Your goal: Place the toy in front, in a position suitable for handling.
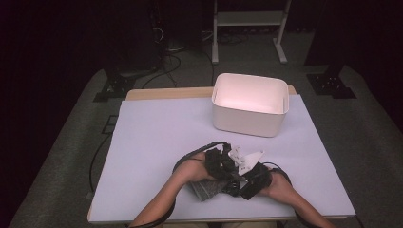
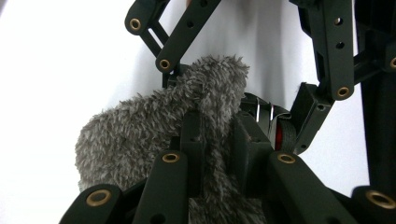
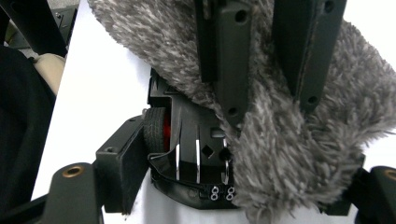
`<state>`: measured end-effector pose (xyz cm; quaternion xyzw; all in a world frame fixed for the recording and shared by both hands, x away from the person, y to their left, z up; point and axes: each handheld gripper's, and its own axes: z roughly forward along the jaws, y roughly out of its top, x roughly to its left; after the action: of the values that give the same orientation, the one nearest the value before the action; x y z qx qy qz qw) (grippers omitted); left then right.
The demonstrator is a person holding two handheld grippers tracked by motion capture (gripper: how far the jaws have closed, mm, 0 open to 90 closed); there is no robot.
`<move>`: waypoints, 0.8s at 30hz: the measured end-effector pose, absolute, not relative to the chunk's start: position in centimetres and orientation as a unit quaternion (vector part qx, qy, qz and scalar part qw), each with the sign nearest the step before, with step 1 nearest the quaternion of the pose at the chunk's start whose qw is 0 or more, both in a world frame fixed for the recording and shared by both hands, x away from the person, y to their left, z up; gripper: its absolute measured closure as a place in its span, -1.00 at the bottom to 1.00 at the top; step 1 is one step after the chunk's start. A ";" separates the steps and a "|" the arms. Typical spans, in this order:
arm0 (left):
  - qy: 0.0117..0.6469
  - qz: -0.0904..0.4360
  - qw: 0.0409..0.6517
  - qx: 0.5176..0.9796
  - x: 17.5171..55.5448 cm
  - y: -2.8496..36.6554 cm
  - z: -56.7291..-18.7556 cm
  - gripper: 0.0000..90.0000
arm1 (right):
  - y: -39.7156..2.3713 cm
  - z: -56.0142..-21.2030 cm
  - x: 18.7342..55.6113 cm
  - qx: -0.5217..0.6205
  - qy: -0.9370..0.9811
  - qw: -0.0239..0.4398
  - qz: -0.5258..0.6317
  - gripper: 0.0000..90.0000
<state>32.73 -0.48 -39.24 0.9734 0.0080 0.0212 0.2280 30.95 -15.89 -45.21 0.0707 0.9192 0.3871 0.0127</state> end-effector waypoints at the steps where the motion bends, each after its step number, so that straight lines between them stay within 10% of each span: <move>1: 0.011 0.015 0.234 0.972 32.6 -0.5 -39.3 0.69 | -15.9 -45.2 31.0 0.070 0.919 0.013 0.388 -0.48; 9: 0.004 -0.058 0.289 0.956 32.3 -0.1 -39.8 0.70 | -16.0 -45.5 31.0 0.073 0.918 0.005 0.390 -0.49; 24: 0.058 0.010 0.236 0.970 33.9 3.6 -39.4 0.70 | -16.2 -45.6 31.4 0.081 0.918 -0.004 0.387 -0.49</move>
<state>33.86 3.64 -39.36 0.9699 0.0582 0.0104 0.2362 31.43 -16.21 -45.63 0.0810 0.9184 0.3872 -0.0037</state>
